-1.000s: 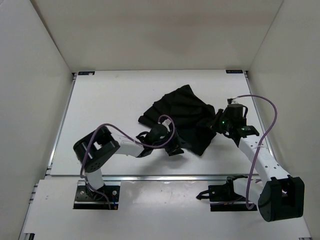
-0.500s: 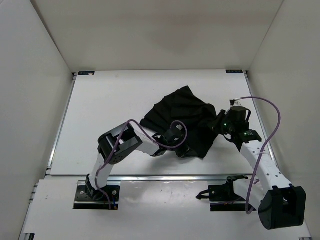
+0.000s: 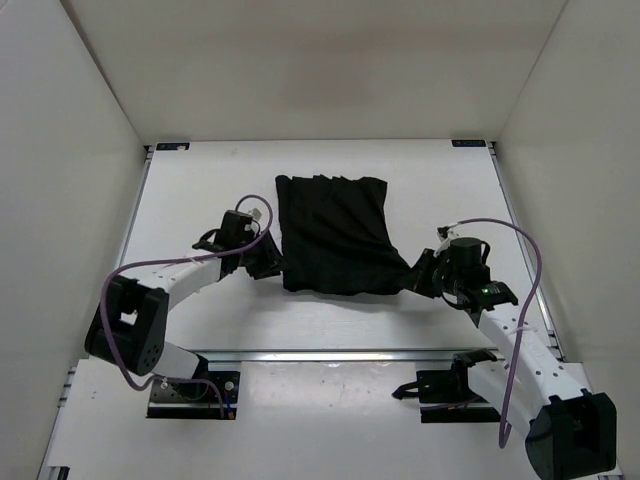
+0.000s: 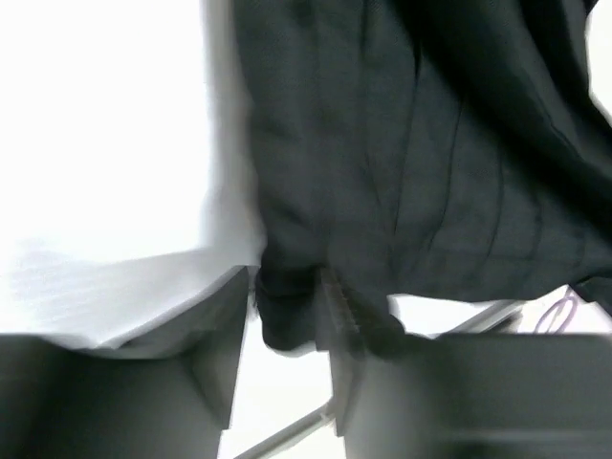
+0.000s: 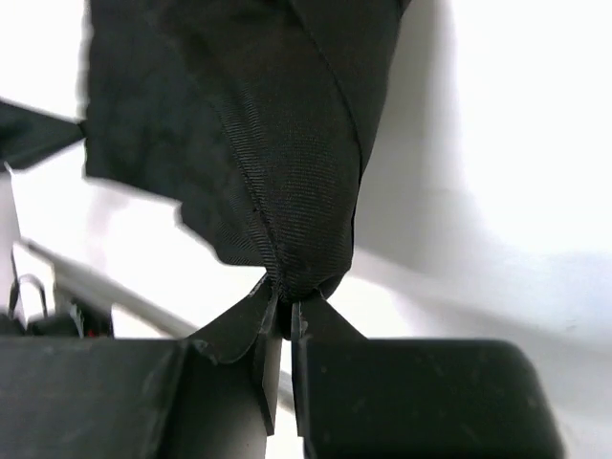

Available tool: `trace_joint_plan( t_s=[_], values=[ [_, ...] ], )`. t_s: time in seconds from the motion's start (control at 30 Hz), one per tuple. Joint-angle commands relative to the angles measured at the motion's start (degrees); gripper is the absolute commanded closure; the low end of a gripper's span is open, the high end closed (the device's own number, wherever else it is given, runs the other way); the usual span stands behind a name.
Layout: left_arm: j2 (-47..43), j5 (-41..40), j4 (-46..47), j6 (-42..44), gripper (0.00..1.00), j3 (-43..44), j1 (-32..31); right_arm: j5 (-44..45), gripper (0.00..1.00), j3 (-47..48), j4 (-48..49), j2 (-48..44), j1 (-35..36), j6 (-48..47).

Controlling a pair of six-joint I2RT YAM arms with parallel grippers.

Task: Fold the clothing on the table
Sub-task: Flatten the skirt out

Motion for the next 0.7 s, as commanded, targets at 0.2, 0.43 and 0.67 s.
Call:
trace_joint_plan(
  t_s=[0.2, 0.43, 0.67],
  values=[
    [-10.2, 0.4, -14.5, 12.7, 0.31, -2.4, 3.5, -3.5, 0.69, 1.4, -6.6, 2.1, -2.1, -5.5],
    [-16.6, -2.1, -9.7, 7.0, 0.31, -13.2, 2.8, -4.1, 0.66, -0.3, -3.9, 2.7, -1.5, -3.9],
    [-16.5, -2.4, 9.3, -7.3, 0.35, -20.4, -0.6, -1.2, 0.65, -1.2, -4.8, 2.6, -1.7, -5.8]
  ],
)
